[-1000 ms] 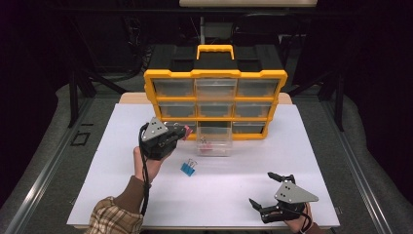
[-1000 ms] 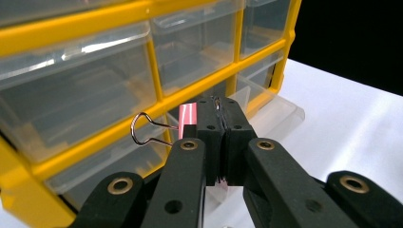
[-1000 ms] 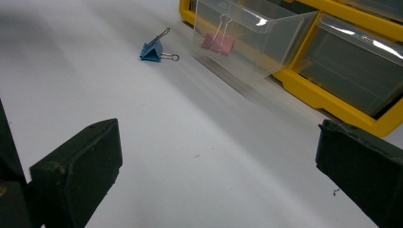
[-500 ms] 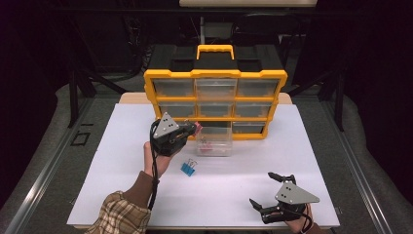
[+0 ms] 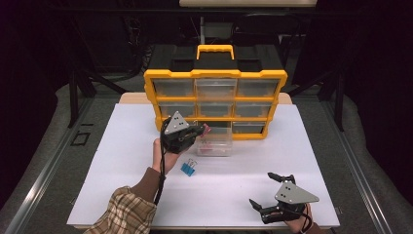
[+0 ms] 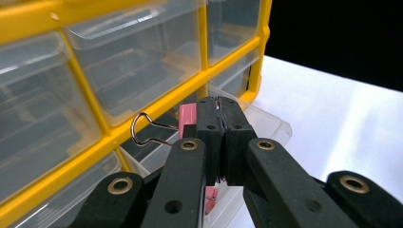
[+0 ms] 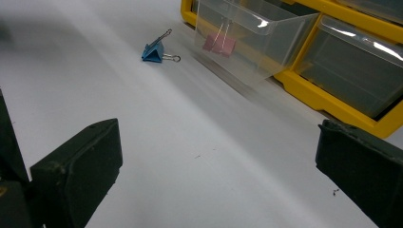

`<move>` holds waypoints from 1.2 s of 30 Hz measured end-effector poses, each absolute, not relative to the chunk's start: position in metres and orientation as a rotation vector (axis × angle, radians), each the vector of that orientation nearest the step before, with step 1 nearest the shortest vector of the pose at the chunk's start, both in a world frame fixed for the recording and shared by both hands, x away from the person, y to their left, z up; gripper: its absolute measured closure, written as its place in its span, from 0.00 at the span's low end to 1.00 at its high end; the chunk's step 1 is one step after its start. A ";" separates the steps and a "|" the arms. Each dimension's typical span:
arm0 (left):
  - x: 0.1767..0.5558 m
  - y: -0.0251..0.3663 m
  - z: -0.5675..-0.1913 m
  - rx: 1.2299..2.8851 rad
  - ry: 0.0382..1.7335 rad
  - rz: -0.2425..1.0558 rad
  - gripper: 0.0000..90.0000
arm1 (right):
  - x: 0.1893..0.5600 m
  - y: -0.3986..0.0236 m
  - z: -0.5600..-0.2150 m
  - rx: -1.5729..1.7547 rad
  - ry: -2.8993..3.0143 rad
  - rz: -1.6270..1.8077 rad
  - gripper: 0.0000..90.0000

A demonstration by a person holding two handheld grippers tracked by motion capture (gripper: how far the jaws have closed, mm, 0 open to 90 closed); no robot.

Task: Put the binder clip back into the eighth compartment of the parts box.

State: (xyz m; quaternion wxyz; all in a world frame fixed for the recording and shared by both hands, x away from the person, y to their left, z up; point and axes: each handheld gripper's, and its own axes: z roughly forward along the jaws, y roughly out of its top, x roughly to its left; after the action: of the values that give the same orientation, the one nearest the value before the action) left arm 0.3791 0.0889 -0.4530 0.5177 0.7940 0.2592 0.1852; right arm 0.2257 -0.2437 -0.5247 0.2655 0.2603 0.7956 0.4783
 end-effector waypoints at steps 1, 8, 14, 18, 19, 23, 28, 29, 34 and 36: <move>0.380 0.087 -0.454 1.910 0.621 0.440 0.98 | 0.225 -0.244 -0.525 0.700 2.147 1.293 0.01; 0.385 0.077 -0.462 1.935 0.605 0.422 0.98 | 0.224 -0.245 -0.524 0.710 2.133 1.296 0.01; 0.388 0.072 -0.467 1.952 0.607 0.415 0.98 | 0.223 -0.246 -0.524 0.708 2.135 1.293 0.01; 0.390 0.070 -0.470 1.958 0.606 0.405 0.98 | 0.223 -0.246 -0.524 0.708 2.134 1.294 0.01; 0.390 0.070 -0.470 1.960 0.607 0.401 0.98 | 0.223 -0.245 -0.524 0.707 2.135 1.293 0.01; 0.391 0.070 -0.470 1.962 0.606 0.398 0.98 | 0.224 -0.245 -0.525 0.710 2.132 1.296 0.01; 0.394 0.071 -0.474 1.959 0.626 0.378 0.94 | 0.223 -0.245 -0.524 0.704 2.135 1.291 0.01; 0.394 0.071 -0.474 1.960 0.626 0.375 0.91 | 0.223 -0.245 -0.524 0.701 2.137 1.289 0.01; 0.388 0.081 -0.467 1.924 0.662 0.368 0.59 | 0.224 -0.245 -0.524 0.717 2.127 1.296 0.01; 0.382 0.087 -0.463 1.907 0.683 0.383 0.46 | 0.224 -0.245 -0.525 0.720 2.132 1.290 0.01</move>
State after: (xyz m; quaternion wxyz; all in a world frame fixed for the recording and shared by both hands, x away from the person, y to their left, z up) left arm 0.3823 0.0874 -0.4631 0.5141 0.7934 0.2842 0.1595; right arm 0.2245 -0.2454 -0.5246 0.2705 0.2672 0.7913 0.4789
